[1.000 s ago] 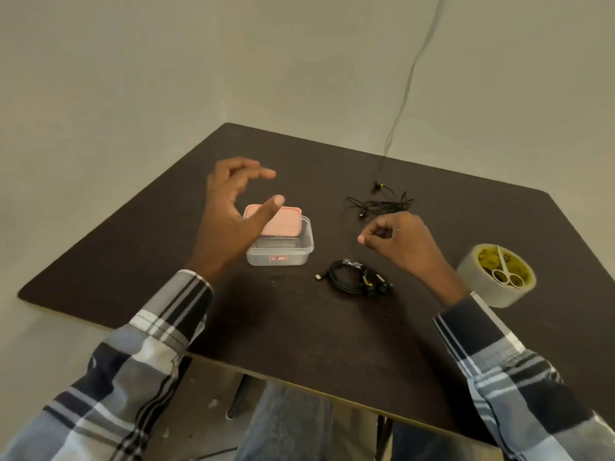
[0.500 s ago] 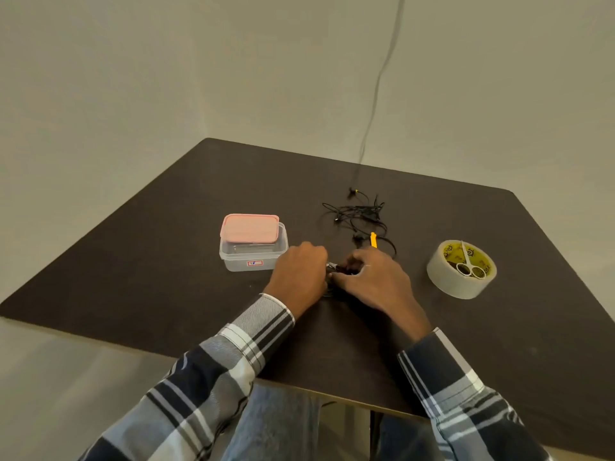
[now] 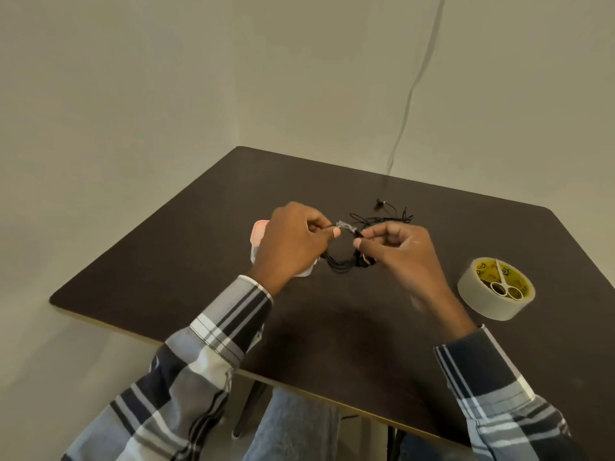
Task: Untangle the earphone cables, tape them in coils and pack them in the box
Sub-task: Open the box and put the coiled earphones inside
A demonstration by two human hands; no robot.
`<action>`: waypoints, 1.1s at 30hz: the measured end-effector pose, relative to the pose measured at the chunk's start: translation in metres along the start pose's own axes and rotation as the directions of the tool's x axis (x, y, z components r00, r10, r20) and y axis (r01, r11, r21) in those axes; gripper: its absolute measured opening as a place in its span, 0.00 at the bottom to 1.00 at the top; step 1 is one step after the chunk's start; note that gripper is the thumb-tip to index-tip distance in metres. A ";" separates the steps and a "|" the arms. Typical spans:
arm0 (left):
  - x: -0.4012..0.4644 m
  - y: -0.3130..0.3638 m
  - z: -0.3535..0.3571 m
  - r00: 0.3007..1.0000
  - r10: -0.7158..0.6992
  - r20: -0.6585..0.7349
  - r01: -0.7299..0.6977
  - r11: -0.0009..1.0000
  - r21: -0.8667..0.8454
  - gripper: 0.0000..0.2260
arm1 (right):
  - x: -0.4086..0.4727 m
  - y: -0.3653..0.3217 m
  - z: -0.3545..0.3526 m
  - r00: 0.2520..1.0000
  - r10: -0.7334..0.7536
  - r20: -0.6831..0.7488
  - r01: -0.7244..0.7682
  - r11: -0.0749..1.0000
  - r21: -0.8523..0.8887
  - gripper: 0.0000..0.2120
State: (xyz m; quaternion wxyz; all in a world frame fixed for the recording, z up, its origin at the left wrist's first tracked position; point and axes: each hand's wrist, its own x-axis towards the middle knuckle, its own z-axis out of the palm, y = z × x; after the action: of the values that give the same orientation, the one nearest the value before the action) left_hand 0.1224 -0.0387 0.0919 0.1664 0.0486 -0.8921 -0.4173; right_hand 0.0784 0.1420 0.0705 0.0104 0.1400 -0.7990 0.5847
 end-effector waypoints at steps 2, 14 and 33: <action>0.008 -0.005 -0.017 0.999 -0.026 -0.023 0.024 0.997 -0.078 0.05 | 0.010 -0.015 0.011 1.000 -0.018 0.003 0.018 0.999 0.036 0.06; 0.020 -0.066 -0.035 0.974 -0.221 -0.058 0.227 0.960 0.163 0.08 | 0.043 -0.010 0.089 1.000 0.009 0.022 -0.002 0.947 -0.322 0.04; 0.027 -0.081 -0.029 0.989 -0.145 0.039 0.117 0.907 0.405 0.09 | 0.055 -0.013 0.097 0.971 0.025 0.236 0.149 0.712 -0.686 0.06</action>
State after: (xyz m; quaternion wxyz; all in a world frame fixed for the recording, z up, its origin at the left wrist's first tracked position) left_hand 0.1025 -0.1189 0.0546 0.0940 0.1272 -0.9586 -0.2369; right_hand 0.0426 0.0362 0.0617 -0.0095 0.2187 -0.9510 0.2184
